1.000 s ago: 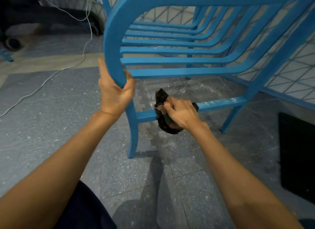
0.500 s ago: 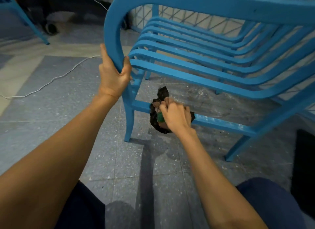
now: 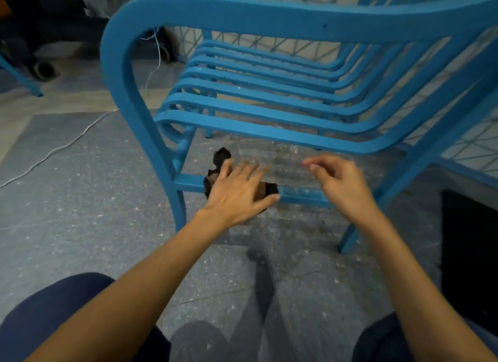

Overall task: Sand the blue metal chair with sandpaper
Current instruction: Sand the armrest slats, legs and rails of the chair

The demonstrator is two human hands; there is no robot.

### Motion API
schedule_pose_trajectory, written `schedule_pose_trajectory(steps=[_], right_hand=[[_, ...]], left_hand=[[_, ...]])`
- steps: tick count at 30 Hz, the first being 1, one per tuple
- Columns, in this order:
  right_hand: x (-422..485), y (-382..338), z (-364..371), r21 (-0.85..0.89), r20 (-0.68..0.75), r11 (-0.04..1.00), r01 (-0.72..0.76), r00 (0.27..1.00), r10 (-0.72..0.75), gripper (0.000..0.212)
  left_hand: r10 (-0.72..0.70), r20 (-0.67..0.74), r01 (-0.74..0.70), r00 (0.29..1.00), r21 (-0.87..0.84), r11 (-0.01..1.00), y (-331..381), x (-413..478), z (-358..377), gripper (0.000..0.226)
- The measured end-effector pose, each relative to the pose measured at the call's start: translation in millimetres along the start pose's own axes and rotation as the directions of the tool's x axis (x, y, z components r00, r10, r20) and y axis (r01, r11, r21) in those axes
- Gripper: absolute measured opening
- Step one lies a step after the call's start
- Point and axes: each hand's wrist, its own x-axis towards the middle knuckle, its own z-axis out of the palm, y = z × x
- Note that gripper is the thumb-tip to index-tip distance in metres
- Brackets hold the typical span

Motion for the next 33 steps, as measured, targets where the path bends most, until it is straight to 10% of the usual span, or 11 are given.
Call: schedule_pose_trajectory(steps=[8,15,19,23,33], right_hand=[[-30.0,30.0,-34.9,-0.136,-0.01,0.99,-0.036,0.999,0.035,0.021],[-51.0,67.1,-71.2,-0.017,-0.378,0.964,-0.265,0.894,0.24,0.008],[-44.8,64.1,-53.2,0.043,-0.416,0.959,-0.279,0.868,0.271,0.029],[-33.8,70.8,-47.6,0.139,-0.518,0.955,-0.262,0.803,0.296,0.026],[-26.8,77.8,-53.4,0.058,-0.524,0.948,-0.314,0.798,0.297,0.02]], left_hand=[[0.154,0.036,-0.156,0.987,0.059,0.986,-51.4,-7.6,-0.4,0.067],[-0.284,0.137,0.28,0.949,0.05,0.959,-2.9,27.4,4.2,0.052],[-0.116,-0.083,0.119,0.99,0.025,0.993,49.3,24.2,21.9,0.039],[0.077,-0.001,-0.077,0.997,0.061,0.995,13.0,-8.6,17.2,0.048],[-0.401,0.192,0.387,0.896,0.108,0.916,4.7,18.4,3.0,0.053]])
